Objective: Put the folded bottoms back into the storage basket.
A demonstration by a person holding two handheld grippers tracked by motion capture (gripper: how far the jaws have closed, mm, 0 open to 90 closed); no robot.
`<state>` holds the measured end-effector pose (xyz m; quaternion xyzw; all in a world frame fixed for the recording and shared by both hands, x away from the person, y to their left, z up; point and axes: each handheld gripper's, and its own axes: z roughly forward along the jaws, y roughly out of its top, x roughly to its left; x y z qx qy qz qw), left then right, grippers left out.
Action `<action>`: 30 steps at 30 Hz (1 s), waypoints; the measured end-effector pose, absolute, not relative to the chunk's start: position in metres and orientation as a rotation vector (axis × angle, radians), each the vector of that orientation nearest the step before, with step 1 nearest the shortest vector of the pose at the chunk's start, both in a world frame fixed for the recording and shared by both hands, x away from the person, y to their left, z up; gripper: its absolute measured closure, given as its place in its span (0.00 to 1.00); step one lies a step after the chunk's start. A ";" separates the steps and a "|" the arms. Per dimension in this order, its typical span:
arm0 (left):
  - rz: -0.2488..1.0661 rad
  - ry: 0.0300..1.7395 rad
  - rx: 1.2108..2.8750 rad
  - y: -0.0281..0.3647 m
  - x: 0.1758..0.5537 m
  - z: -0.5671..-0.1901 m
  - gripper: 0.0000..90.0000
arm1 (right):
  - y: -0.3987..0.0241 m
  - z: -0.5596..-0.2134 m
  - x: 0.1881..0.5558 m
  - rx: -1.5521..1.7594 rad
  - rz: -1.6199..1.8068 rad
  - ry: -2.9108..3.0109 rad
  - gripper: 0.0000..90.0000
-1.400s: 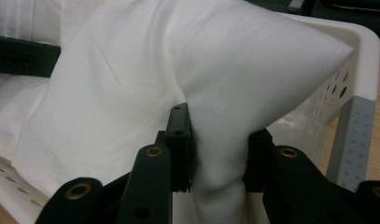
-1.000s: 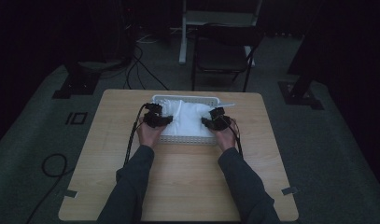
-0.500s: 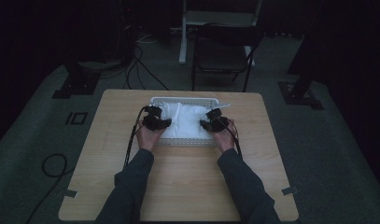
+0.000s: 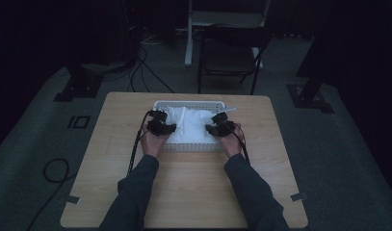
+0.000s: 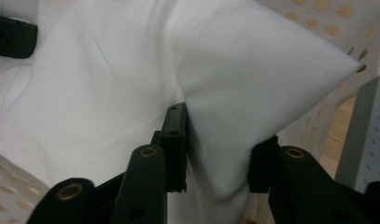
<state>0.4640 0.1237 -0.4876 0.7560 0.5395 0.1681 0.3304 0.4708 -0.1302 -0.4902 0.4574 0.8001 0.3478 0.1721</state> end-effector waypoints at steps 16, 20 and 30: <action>0.657 1.404 1.907 0.137 0.455 -0.478 0.38 | -0.141 -0.484 0.468 1.342 0.917 2.191 0.49; 0.701 1.398 1.867 0.145 0.450 -0.471 0.43 | -0.141 -0.476 0.463 1.313 0.936 2.127 0.45; 0.704 1.340 1.793 0.171 0.425 -0.458 0.44 | -0.161 -0.459 0.442 1.275 1.037 2.049 0.45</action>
